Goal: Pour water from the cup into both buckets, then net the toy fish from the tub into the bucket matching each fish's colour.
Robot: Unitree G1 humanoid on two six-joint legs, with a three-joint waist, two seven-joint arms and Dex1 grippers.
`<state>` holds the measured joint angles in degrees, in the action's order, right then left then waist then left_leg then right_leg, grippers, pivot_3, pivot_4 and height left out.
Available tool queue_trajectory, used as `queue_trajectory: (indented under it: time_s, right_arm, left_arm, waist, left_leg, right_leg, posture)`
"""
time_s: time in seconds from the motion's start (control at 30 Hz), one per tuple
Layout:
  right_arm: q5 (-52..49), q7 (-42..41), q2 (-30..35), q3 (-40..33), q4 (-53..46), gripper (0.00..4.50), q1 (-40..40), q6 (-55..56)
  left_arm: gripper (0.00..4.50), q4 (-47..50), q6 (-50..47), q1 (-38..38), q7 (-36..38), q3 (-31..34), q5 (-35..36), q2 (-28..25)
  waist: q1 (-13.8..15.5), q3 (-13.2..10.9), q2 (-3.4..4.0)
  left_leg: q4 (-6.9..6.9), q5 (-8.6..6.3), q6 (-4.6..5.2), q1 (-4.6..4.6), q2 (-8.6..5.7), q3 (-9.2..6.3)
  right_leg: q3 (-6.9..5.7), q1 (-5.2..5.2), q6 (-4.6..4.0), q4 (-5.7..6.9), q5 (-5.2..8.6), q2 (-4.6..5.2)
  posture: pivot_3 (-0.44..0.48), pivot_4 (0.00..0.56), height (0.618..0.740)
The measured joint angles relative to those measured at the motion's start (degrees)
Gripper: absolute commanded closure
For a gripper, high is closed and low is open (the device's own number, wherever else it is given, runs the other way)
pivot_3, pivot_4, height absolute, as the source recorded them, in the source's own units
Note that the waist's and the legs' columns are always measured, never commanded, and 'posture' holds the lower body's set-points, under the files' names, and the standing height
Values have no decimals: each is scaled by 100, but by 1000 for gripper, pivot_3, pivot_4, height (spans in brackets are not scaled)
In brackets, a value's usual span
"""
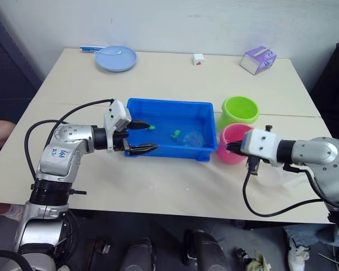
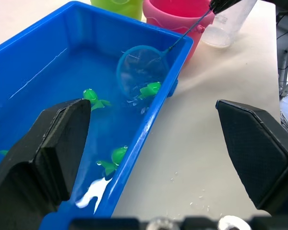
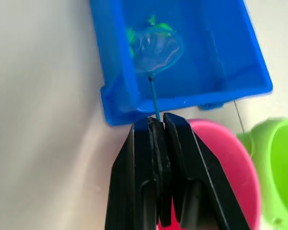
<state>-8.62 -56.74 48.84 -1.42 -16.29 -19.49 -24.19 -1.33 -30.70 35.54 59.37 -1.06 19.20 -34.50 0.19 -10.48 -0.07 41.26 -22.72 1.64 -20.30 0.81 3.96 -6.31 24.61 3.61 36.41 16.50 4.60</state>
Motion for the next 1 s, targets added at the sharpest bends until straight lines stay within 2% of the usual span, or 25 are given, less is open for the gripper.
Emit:
queue_trajectory:
  time_s: [0.03, 0.23, 0.53, 0.73, 0.83, 0.9, 1.0]
  right_arm:
    - [-270, 124, -166, -150, -64, 3744, 77, -496]
    - [-1055, 587, -495, -667, -431, 3744, 320, -1712]
    - [-1973, 1379, -856, -1634, -1302, 3744, 770, -2744]
    - [-2642, 2025, -1009, -2862, -2502, 3744, 1671, -3309]
    - [-2796, 2258, -1138, -3326, -2893, 3744, 2064, -3444]
    - [-3008, 2484, -1346, -4020, -3346, 3744, 2597, -3536]
    - [-3321, 2690, -1522, -4567, -3613, 3744, 2958, -3609]
  left_arm:
    - [0, -63, 29, 14, 2, -1, 4, 26]
    - [0, -328, 139, 229, 24, -19, 6, 170]
    - [0, -1039, 328, 734, 266, -141, 55, 616]
    - [0, -1301, 342, 1132, 502, -311, 285, 1309]
    - [0, -1487, 422, 1175, 604, -436, 284, 1466]
    - [0, -1842, 573, 1379, 757, -579, 272, 1700]
    - [0, -2193, 747, 1614, 898, -625, 244, 1812]
  waist:
    - [4, 0, 0]
    - [19, 0, 0]
    - [114, 0, 0]
    - [145, 1, 0]
    - [136, 1, 1]
    - [134, 1, 1]
    - [108, 1, 2]
  left_leg:
    - [-1, 0, 0, -1, -2, 1]
    - [-1, 0, 0, -1, -4, 2]
    - [-2, 0, 0, -2, -8, 5]
    - [-10, 0, 1, -7, -18, -1]
    - [-10, 0, 1, -3, -17, 3]
    - [-10, 0, 0, 1, -13, 6]
    - [-11, 0, 1, 9, -13, 16]
  right_leg:
    - [1, 2, 0, 0, 0, 2]
    - [2, 2, 0, 0, 0, 0]
    - [1, 4, 0, -1, 0, -6]
    - [-3, 2, 1, -14, 0, -8]
    - [0, 1, 1, -9, 0, -12]
    - [5, 2, 1, -2, 0, -16]
    - [15, -1, 1, 1, 0, -18]
  posture:
    - [0, 150, 739]
    - [0, 150, 739]
    - [0, 150, 739]
    - [0, 150, 739]
    - [0, 150, 739]
    - [0, 150, 739]
    - [0, 150, 739]
